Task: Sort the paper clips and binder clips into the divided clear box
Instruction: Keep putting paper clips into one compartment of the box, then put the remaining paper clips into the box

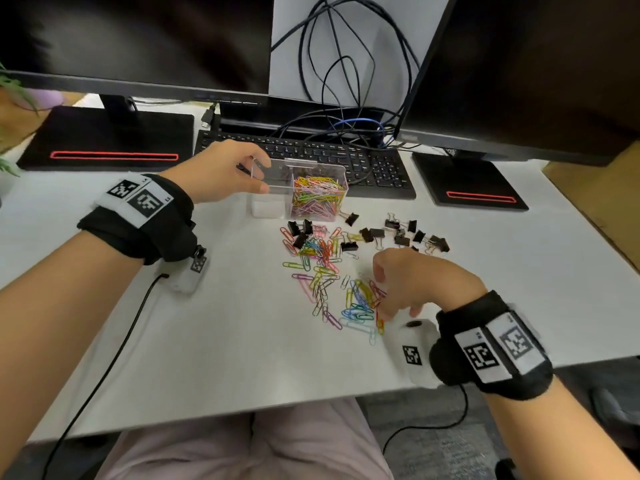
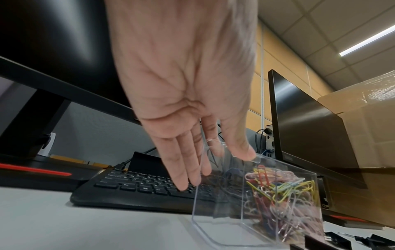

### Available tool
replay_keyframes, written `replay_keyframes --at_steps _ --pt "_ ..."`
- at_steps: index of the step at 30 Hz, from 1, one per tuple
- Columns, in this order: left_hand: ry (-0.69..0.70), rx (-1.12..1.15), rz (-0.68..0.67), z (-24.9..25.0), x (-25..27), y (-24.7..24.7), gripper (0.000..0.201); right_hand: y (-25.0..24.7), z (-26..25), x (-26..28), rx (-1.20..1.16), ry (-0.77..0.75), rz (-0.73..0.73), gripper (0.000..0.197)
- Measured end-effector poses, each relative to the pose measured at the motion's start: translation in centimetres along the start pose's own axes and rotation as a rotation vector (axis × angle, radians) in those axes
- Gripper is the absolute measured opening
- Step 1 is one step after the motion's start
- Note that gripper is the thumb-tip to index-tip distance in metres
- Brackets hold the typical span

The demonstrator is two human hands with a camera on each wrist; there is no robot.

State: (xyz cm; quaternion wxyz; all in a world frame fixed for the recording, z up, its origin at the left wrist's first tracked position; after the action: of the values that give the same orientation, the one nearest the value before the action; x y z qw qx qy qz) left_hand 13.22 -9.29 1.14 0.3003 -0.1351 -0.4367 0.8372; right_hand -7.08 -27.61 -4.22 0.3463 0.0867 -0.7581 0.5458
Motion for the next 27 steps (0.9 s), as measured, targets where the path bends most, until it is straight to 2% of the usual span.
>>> replay_keyframes --at_steps 3,6,10,13,14,16,19,21,24,27 --pt "-0.013 -0.038 0.005 0.1 0.2 0.1 0.045 0.6 -1.1 -0.7 0.024 -0.044 0.044 0.044" --pt "-0.042 -0.089 0.0 -0.1 0.5 0.4 0.065 -0.4 -3.1 -1.6 -0.122 -0.121 0.109 0.026" --pt "0.019 -0.206 0.13 1.9 2.3 -0.8 0.09 -2.1 -4.7 -2.1 -0.282 -0.232 0.177 0.016" --pt "0.122 -0.238 0.213 4.9 4.7 -0.8 0.078 -3.4 -4.6 -2.1 -0.356 -0.278 0.228 0.019" --pt "0.169 -0.242 0.18 5.9 5.4 0.1 0.07 -3.8 -4.3 -2.1 -0.38 -0.279 0.241 0.021" --pt "0.239 -0.265 0.019 7.6 6.4 3.3 0.064 -4.5 -3.7 -2.1 -0.42 -0.282 0.255 0.024" --pt "0.266 -0.373 -0.295 8.4 7.4 9.7 0.084 -5.1 -2.9 -2.0 -0.428 -0.292 0.258 0.024" --pt "0.29 -0.471 -0.422 8.7 7.9 13.0 0.098 -5.6 -2.4 -1.9 -0.43 -0.3 0.269 0.024" --pt "0.288 -0.555 -0.432 9.4 7.3 14.6 0.101 -6.4 -1.4 -1.7 -0.437 -0.307 0.287 0.024" --pt "0.251 -0.563 -0.419 10.1 5.7 14.8 0.089 -6.8 -0.7 -1.6 -0.445 -0.316 0.301 0.023"
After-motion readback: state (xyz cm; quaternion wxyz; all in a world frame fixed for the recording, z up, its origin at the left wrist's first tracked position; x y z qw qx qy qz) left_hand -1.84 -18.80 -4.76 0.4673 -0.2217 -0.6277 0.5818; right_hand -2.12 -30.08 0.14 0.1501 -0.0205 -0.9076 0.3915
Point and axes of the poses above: each hand's wrist, its own x-axis away from the middle knuckle, its own y-axis out of the palm, z = x × y, the point moved 10 cm from there along -x, towards the middle knuckle, and after that the axes turned 5 degrees about -x, right-handed, at the moved point
